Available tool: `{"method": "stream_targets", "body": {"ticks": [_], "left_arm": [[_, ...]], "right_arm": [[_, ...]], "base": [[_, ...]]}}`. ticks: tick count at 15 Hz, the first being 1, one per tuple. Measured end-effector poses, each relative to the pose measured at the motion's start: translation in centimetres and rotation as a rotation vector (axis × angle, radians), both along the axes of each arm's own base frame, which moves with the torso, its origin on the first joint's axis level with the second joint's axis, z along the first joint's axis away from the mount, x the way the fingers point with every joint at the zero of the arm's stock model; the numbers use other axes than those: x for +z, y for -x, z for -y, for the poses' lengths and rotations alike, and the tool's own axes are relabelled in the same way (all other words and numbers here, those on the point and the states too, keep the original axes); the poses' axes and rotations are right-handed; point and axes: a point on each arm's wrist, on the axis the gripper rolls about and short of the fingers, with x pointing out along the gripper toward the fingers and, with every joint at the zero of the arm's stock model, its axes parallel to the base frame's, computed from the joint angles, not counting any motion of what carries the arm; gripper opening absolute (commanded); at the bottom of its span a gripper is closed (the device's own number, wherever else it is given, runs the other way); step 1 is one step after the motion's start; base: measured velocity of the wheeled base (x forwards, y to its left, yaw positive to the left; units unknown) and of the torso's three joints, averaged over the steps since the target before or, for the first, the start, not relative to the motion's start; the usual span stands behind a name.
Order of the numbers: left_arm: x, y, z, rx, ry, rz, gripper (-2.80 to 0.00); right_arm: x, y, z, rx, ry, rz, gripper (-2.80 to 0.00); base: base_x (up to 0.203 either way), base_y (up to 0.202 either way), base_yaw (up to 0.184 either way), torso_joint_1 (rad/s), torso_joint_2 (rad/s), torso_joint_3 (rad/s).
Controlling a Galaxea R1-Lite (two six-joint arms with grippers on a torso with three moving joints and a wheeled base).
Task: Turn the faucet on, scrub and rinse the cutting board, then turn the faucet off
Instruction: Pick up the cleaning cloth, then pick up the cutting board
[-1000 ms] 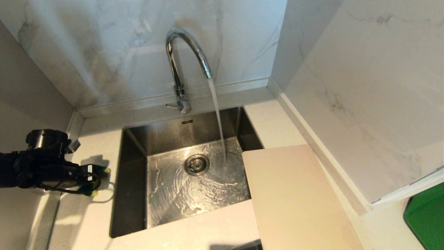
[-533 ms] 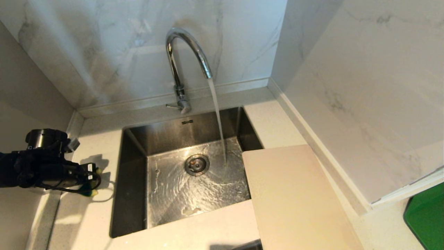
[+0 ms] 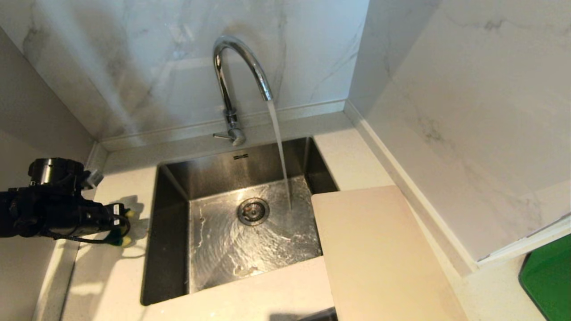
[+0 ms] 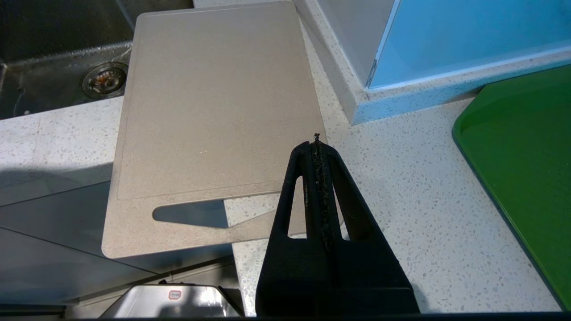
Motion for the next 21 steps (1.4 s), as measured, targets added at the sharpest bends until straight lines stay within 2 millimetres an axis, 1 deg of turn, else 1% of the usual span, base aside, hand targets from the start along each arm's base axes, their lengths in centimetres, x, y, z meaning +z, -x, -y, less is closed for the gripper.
{"method": "stream_targets", "body": {"ticks": [3,5,8,12,15,17,18,19,21], "left_arm": [[2.5,1.0,0.3,-0.016,0.005,0.029,-2.80],[4.7,1.9,0.4,-0.014,-0.002,0.093,-2.80],[7.7,3.9,0.4,-0.003,-0.014,0.164,-2.80],[11.0,7.5,0.6,-0.008,-0.023,0.248,-2.80],[13.3,11.5,0.7,-0.015,-0.060,0.337,-2.80],[14.2,14.7,0.7,-0.011,-0.095,0.402,-2.80],[14.2,16.4,0.7,-0.005,-0.107,0.423,-2.80],[13.6,17.9,0.8,0.000,-0.114,0.431,-2.80],[11.7,20.3,1.0,0.010,-0.115,0.421,-2.80]], "right_arm": [[0.0,0.0,0.0,0.000,0.000,0.000,-2.80],[0.0,0.0,0.0,0.000,0.000,0.000,-2.80],[0.0,0.0,0.0,0.000,0.000,0.000,-2.80],[0.0,0.0,0.0,0.000,0.000,0.000,-2.80],[0.0,0.0,0.0,0.000,0.000,0.000,-2.80],[0.0,0.0,0.0,0.000,0.000,0.000,-2.80],[0.0,0.0,0.0,0.000,0.000,0.000,-2.80],[0.0,0.0,0.0,0.000,0.000,0.000,-2.80],[0.0,0.0,0.0,0.000,0.000,0.000,-2.80]], "base": [[0.000,0.000,0.000,0.000,0.00,0.000],[0.000,0.000,0.000,0.000,0.00,0.000],[0.000,0.000,0.000,0.000,0.00,0.000],[0.000,0.000,0.000,0.000,0.00,0.000],[0.000,0.000,0.000,0.000,0.00,0.000],[0.000,0.000,0.000,0.000,0.00,0.000],[0.000,0.000,0.000,0.000,0.00,0.000],[0.000,0.000,0.000,0.000,0.00,0.000],[0.000,0.000,0.000,0.000,0.00,0.000]]}}
